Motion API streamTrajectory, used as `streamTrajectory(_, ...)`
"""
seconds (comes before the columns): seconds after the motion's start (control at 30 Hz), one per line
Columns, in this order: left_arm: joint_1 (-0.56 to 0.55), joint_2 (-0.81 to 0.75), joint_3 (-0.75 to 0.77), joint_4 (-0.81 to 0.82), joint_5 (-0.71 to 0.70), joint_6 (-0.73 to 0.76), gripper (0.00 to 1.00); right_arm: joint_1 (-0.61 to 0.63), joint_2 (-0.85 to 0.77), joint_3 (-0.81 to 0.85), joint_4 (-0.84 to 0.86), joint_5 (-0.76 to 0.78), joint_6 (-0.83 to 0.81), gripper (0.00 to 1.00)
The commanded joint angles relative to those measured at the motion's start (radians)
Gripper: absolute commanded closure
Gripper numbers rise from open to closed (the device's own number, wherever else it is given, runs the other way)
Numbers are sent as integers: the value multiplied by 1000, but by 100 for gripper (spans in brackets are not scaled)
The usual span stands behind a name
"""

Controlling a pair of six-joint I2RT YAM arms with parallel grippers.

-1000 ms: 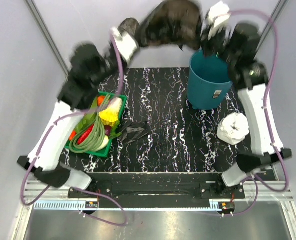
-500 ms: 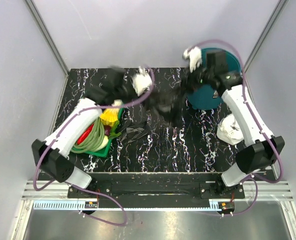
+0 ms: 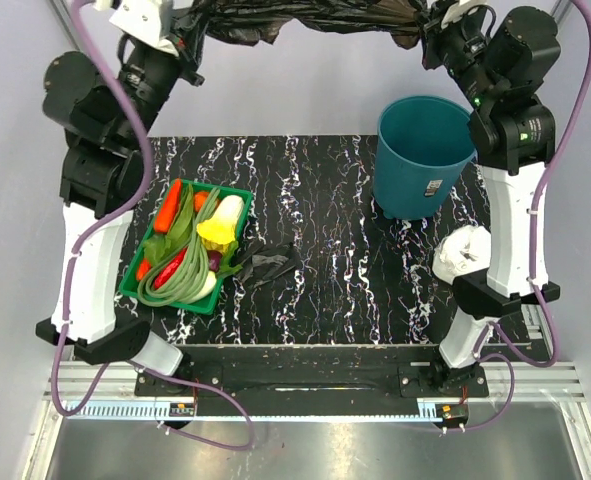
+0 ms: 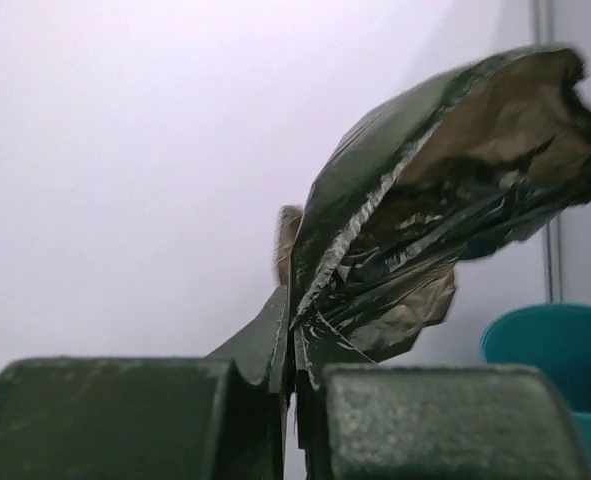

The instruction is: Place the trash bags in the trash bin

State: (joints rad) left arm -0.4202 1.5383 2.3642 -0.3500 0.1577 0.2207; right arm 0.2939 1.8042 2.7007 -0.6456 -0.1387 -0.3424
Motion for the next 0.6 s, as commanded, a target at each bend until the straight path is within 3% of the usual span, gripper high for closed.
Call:
streamTrajectory(0.0, 12, 25, -181, -1, -132, 42, 95, -15, -23, -80, 40, 126, -24, 100)
streamTrajectory(0.1, 21, 13, -267, 11, -84, -3, 95, -22, -43, -127, 78, 90, 20, 100)
streamTrajectory(0.27, 20, 54, -270, -32, 98, -141, 93, -15, -10, -176, 12, -70, 114, 100)
streamTrajectory(0.4, 27, 95, -229, -63, 115, -188, 93, 16, 14, -307, -110, -104, 37, 100)
streamTrajectory(0.57, 66, 77, -238, 12, 62, -253, 95, 14, -45, -551, -99, -30, -93, 100)
